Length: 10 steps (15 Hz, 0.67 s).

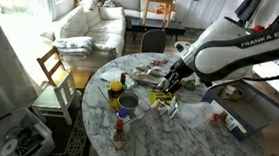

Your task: Pick up the two white packets with the green lids from the silver cup one by one and put them the right way up on the table, pick up the white bottle with a blue lid from the clear storage container and put it in the silver cup

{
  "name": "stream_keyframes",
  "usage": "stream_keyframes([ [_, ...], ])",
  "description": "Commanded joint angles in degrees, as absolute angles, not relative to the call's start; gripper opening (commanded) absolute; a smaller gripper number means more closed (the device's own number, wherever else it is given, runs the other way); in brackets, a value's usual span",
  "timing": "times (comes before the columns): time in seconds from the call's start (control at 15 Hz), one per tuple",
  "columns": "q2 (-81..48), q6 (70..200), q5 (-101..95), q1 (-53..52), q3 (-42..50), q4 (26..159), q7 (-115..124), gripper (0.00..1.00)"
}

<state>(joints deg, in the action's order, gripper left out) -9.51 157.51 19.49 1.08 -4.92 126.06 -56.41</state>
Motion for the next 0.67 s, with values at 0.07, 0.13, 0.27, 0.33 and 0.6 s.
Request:
stream_keyframes([
  [0.07,-14.11,147.82,28.32,6.85,-5.72,117.49,-58.44,1.00],
  [0.13,-15.56,144.99,28.33,7.56,-5.05,115.42,-57.79,1.00],
  [0.27,-19.07,137.03,29.16,9.66,-4.50,110.66,-58.23,1.00],
  [0.33,-21.01,132.70,30.14,10.96,-4.46,108.16,-59.19,1.00],
  [0.6,-28.38,120.62,28.67,13.41,-3.38,100.58,-56.68,1.00],
])
